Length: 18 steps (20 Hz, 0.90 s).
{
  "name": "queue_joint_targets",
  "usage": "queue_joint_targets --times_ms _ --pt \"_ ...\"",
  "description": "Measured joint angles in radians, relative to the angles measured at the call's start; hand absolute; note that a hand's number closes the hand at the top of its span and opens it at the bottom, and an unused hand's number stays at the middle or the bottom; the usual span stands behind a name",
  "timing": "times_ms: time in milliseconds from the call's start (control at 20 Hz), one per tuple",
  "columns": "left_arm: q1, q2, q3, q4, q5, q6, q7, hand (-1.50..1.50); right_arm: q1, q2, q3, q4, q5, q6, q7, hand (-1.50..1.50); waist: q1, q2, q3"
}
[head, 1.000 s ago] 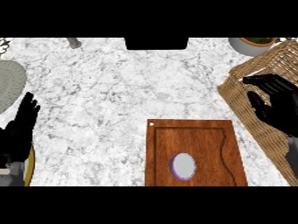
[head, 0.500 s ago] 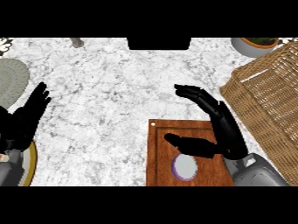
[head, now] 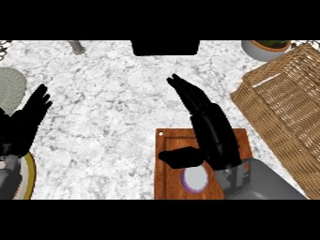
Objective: Pick the can from the cutting board and place it in the basket
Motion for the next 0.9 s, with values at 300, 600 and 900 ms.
queue_joint_targets --times_ms 300,600,900 --pt "0.004 0.005 0.011 0.005 0.005 -0.001 0.012 0.00 -0.138 -0.113 -0.044 -0.044 0.083 0.258 0.376 -1.50 -0.019 -0.009 -0.001" --pt "-0.008 0.009 0.018 -0.009 0.011 -0.005 0.031 0.00 -0.213 -0.139 -0.104 -0.164 -0.084 0.491 0.566 -1.50 -0.014 -0.003 0.003" --pt "0.001 0.004 0.026 -0.005 0.011 -0.012 0.018 0.00 -0.208 -0.194 -0.184 -0.300 -0.319 0.564 0.637 -1.50 -0.013 0.003 0.005"
